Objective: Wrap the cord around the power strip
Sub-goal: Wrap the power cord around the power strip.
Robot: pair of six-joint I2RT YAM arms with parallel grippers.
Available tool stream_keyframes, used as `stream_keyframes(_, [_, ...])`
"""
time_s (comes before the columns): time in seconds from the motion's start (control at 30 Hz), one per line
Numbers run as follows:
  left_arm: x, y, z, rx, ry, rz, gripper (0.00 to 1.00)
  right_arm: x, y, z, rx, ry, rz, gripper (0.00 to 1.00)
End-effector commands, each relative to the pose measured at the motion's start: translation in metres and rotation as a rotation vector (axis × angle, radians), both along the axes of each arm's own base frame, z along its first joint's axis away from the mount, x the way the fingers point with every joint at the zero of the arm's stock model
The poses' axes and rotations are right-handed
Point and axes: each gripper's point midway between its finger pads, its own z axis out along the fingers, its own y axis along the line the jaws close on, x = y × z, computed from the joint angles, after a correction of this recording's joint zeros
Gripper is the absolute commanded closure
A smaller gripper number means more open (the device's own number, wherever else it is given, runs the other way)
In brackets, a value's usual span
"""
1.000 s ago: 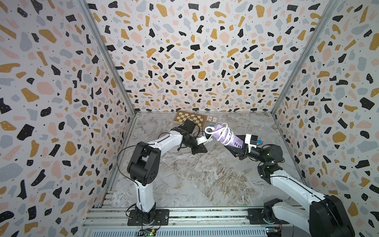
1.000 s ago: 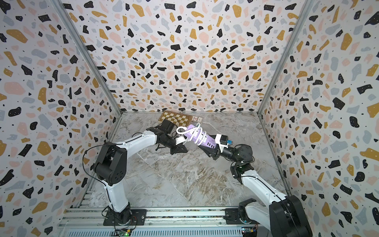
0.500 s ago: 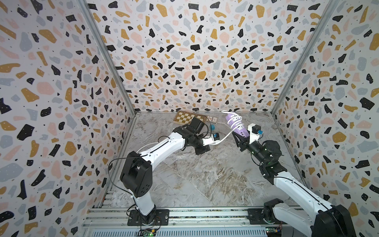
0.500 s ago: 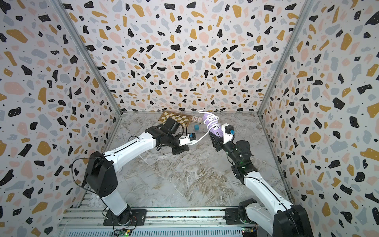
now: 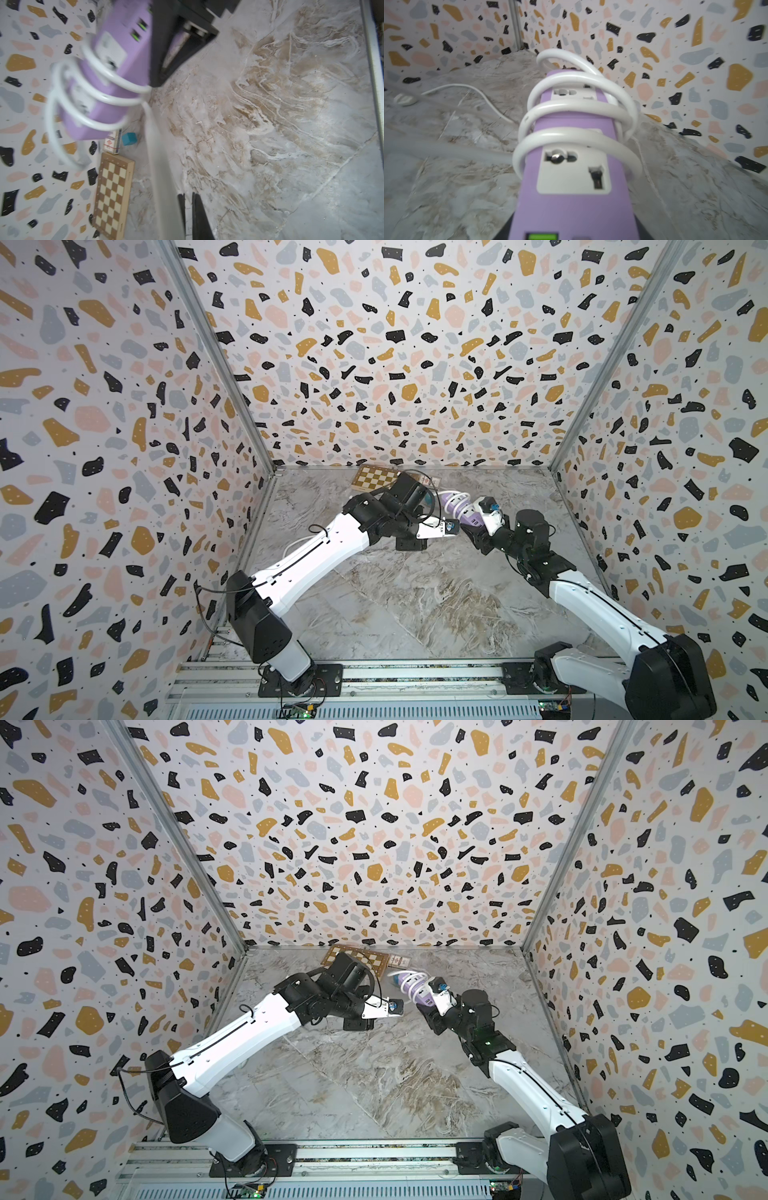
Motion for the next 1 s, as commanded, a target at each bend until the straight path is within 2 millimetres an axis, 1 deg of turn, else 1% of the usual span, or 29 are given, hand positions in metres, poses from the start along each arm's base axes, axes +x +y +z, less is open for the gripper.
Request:
stream_keyframes(0.0, [0.009, 0.003, 0.042, 0.013, -0.134, -0.028, 0.98, -0.035, 0.031, -0.012, -0.057, -0.005, 0.268, 1.00])
stream_keyframes(0.07, [0.016, 0.005, 0.044, 0.046, -0.153, -0.027, 0.96, -0.061, 0.050, -0.017, -0.074, -0.027, 0.426, 1.00])
stream_keyframes(0.1, [0.022, 0.008, 0.042, 0.071, -0.157, -0.018, 0.95, -0.075, 0.059, -0.020, -0.086, -0.046, 0.499, 1.00])
stream_keyframes(0.2, [0.032, 0.013, 0.036, 0.104, -0.134, 0.005, 0.89, -0.115, 0.076, -0.025, -0.098, -0.089, 0.715, 1.00])
stream_keyframes(0.27, [0.029, 0.011, 0.032, 0.091, -0.099, -0.015, 0.86, -0.136, 0.083, -0.022, -0.065, -0.106, 0.831, 1.00])
stream_keyframes(0.33, [0.025, 0.008, 0.027, 0.078, -0.057, -0.034, 0.84, -0.151, 0.090, -0.016, -0.035, -0.127, 0.910, 1.00])
stream_keyframes(0.4, [0.026, 0.009, 0.015, 0.094, -0.015, -0.034, 0.83, -0.166, 0.095, -0.004, 0.007, -0.169, 0.986, 1.00])
stream_keyframes(0.47, [0.027, 0.011, -0.001, 0.106, 0.055, -0.029, 0.81, -0.175, 0.098, 0.010, 0.052, -0.217, 1.027, 1.00])
stream_keyframes(0.57, [0.029, 0.012, -0.021, 0.066, 0.165, -0.025, 0.79, -0.185, 0.099, 0.038, 0.129, -0.304, 1.059, 1.00])
stream_keyframes(0.7, [0.031, 0.011, -0.043, -0.009, 0.314, -0.014, 0.74, -0.187, 0.094, 0.072, 0.202, -0.420, 1.008, 1.00])
stream_keyframes(0.8, [0.032, 0.006, -0.051, -0.083, 0.394, -0.020, 0.69, -0.183, 0.088, 0.094, 0.243, -0.492, 0.940, 1.00])
stream_keyframes(0.87, [0.033, 0.001, -0.053, -0.134, 0.428, -0.024, 0.61, -0.177, 0.084, 0.104, 0.256, -0.513, 0.892, 1.00])
stream_keyframes(0.97, [0.032, -0.007, -0.052, -0.211, 0.476, -0.038, 0.52, -0.169, 0.076, 0.117, 0.295, -0.525, 0.843, 1.00])
